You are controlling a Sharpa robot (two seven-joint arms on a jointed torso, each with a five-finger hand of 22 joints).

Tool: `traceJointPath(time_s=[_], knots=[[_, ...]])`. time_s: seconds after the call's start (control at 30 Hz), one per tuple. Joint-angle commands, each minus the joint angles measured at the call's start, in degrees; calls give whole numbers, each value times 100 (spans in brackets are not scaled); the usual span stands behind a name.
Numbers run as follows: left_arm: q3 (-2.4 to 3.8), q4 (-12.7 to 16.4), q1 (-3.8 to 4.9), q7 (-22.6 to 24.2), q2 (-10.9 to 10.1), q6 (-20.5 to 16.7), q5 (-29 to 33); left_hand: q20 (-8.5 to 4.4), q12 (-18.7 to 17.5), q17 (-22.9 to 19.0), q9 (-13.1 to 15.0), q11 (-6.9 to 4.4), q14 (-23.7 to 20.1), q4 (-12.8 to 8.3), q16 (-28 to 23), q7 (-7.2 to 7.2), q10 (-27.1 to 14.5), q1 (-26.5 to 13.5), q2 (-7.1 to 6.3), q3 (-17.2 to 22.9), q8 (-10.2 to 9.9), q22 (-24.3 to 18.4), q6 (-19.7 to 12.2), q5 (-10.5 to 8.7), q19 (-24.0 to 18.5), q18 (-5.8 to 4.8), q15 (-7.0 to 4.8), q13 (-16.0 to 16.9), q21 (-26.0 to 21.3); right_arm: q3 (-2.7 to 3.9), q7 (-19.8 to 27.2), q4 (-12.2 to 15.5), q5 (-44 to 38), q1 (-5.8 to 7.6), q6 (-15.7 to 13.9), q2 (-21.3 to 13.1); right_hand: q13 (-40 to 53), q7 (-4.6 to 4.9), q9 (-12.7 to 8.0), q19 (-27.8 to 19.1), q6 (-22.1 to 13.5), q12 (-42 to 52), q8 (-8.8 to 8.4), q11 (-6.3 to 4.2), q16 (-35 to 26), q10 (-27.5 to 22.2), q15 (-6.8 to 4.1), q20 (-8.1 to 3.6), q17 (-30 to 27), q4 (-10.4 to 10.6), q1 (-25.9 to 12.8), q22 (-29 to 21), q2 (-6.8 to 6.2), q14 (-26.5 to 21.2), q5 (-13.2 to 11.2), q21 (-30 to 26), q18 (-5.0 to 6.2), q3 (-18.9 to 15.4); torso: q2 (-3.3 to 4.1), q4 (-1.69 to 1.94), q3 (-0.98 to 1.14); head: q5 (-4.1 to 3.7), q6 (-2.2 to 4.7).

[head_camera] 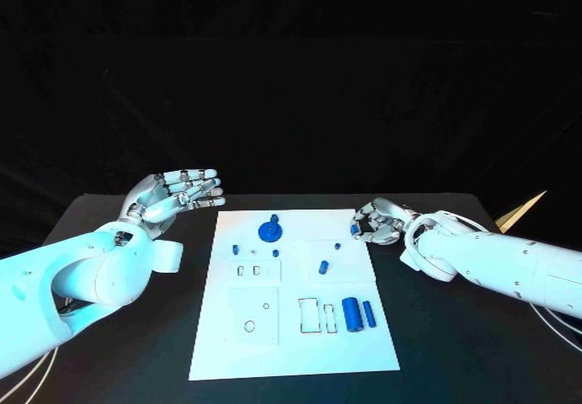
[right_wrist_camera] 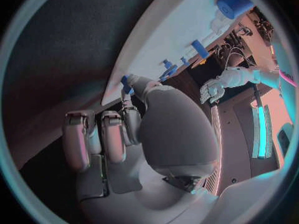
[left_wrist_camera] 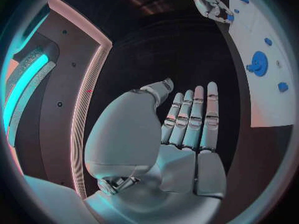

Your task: Assemble the parts on the task board

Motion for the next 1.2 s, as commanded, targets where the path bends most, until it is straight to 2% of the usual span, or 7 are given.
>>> traceJointPath(time_s=[0.03,0.27,0.6,0.77,0.93,1.1,1.2], knots=[[4,11,3,6,2,6,-7,-13,-44,94,68,-11,-65,-58,-44,100,-62,-124,-62,-39,13,78,-45,-1,5,47,10,79,61,-2,-2,3,-23,-6,32,8,817,-28,114,528,220,164,212,-60,99,13,-68,-122,1573,-83,-93,1457,152,577,23,82,-161,278,2,-2,1,1,-7],[4,9,3,6,-2,3,-7,-13,-44,94,68,-11,-65,-58,-44,100,-62,-124,-62,-39,13,78,-45,-1,5,47,10,79,61,-2,-17,28,-33,-7,-71,17,840,-105,211,550,334,190,381,-124,99,48,-130,-180,1573,-161,-186,1487,247,577,17,121,-172,315,1,-4,1,-5,-20],[4,-6,3,-2,-10,12,-8,-13,-44,94,68,-11,-65,-58,-44,100,-62,-124,-62,-39,13,78,-45,-1,5,47,10,79,61,-1,-384,243,-21,-7,-557,-25,861,-144,277,592,338,213,483,-163,99,77,-160,-215,1573,-169,-317,1543,275,577,14,198,-194,294,-8,-5,1,-8,-33],[3,-26,3,-8,-15,13,-7,-13,-44,94,68,-11,-65,-58,-44,100,-62,-124,-62,-39,13,78,-45,-1,5,47,10,79,61,2,-768,599,-15,50,-768,-128,856,-145,290,601,325,206,501,-167,99,75,-160,-219,1573,-160,-359,1556,284,577,15,215,-199,290,-16,-13,-5,-5,-33],[1,-75,3,-17,6,13,-7,-9,-45,108,67,-8,-66,-71,-51,101,-69,-130,-58,-35,11,79,-51,0,-5,49,12,79,65,4,-1165,1114,-108,179,-922,-193,855,-146,294,611,322,203,507,-168,99,74,-159,-219,1573,-159,-368,1570,291,577,16,235,-205,292,-48,-43,-20,64,-69],[-6,-183,2,-22,90,21,-7,-9,-45,108,67,-8,-66,-71,-51,101,-69,-130,-58,-35,11,79,-51,0,-5,49,12,79,65,5,-1521,1636,-358,237,-996,-94,851,-146,299,616,319,197,515,-169,99,71,-159,-220,1573,-159,-375,1577,304,577,18,245,-207,297,-100,-72,-34,127,-116],[-11,-255,1,-25,146,28,-7,-8,-42,113,68,-9,-63,-75,-51,98,-65,-131,-55,-33,14,79,-47,-1,-7,50,11,80,67,4,-1705,1901,-569,249,-1005,51,852,-147,301,618,318,198,518,-170,99,72,-159,-220,1571,-159,-377,1580,308,577,19,248,-208,300,-131,-65,-42,157,-152]])
